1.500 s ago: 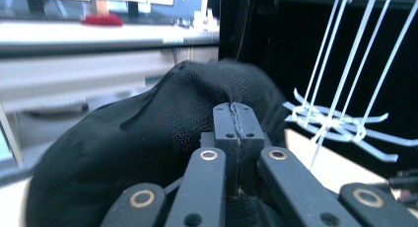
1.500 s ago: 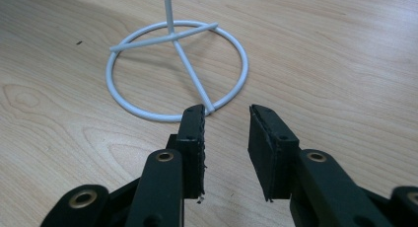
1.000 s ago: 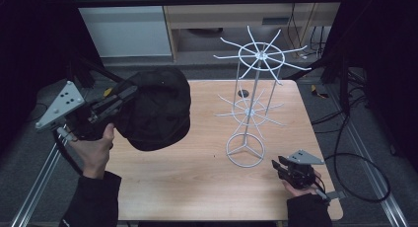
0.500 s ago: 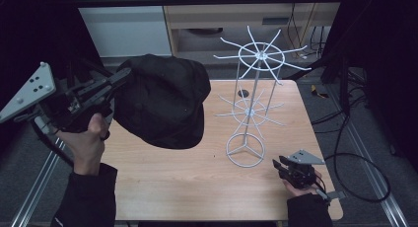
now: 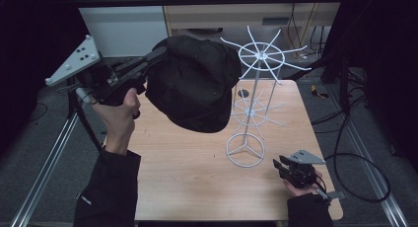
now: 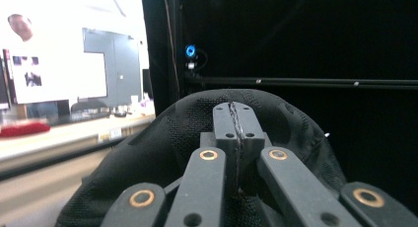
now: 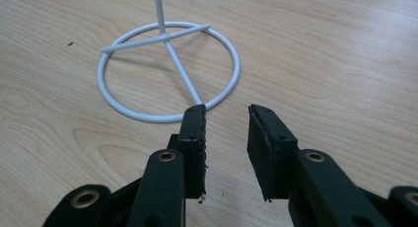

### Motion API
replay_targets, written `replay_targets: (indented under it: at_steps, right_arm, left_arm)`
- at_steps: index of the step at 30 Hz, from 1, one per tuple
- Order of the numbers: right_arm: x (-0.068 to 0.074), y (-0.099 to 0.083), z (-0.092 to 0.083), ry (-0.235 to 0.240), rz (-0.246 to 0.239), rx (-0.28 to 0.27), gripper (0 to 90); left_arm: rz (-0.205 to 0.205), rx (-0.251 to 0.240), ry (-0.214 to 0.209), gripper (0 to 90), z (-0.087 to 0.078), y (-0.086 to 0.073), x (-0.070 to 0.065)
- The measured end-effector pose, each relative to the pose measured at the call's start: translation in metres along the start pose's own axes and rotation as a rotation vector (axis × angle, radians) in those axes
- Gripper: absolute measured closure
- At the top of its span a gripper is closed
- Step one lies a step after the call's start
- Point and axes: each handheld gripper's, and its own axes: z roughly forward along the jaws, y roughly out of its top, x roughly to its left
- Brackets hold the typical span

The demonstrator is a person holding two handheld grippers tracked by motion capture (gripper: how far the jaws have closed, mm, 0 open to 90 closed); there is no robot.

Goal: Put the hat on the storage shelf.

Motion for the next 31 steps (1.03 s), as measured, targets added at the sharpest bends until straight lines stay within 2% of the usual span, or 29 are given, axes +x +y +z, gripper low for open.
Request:
replay_targets:
  at_steps: [4, 8, 13, 15, 17, 20, 22, 24, 26, 29, 31]
  right_arm:
    - [0.000, 0.000, 0.001, 0.001, -0.004, 0.002, 68.1]
    - [0.000, -0.001, 0.001, -0.002, -0.006, 0.004, 67.6]
    - [-0.001, -0.001, 0.001, -0.006, -0.001, 0.006, 66.9]
    - [-0.001, -0.002, 0.001, -0.008, 0.004, 0.009, 66.6]
    - [-0.002, -0.002, 0.001, -0.010, 0.004, 0.009, 66.3]
    - [-0.002, -0.003, 0.001, -0.014, 0.004, 0.009, 65.5]
    - [-0.002, -0.003, 0.002, -0.017, 0.004, 0.007, 64.3]
    - [-0.003, -0.004, 0.001, -0.023, 0.007, 0.005, 63.3]
    - [-0.003, -0.004, 0.001, -0.032, 0.013, 0.001, 61.7]
    - [-0.006, -0.005, 0.001, -0.044, 0.019, -0.008, 58.9]
    - [-0.007, -0.005, 0.001, -0.055, 0.028, -0.015, 57.2]
  left_arm:
    - [-0.068, 0.043, -0.021, 90.0, 0.006, -0.019, 0.012]
    - [-0.127, 0.075, -0.031, 90.0, 0.004, -0.036, 0.022]
    - [-0.156, 0.128, -0.013, 88.8, 0.000, -0.055, 0.028]
    - [-0.170, 0.133, -0.007, 88.0, -0.003, -0.060, 0.030]
    - [-0.172, 0.132, 0.006, 83.2, -0.008, -0.061, 0.030]
    - [-0.155, 0.117, 0.049, 66.7, -0.022, -0.062, 0.028]
    - [-0.131, 0.102, 0.098, 56.3, -0.037, -0.064, 0.025]
    - [-0.110, 0.102, 0.158, 50.8, -0.055, -0.070, 0.023]
    - [-0.093, 0.137, 0.225, 44.6, -0.071, -0.083, 0.023]
    - [-0.083, 0.239, 0.325, 40.9, -0.094, -0.114, 0.025]
    - [-0.112, 0.301, 0.382, 38.8, -0.107, -0.140, 0.029]
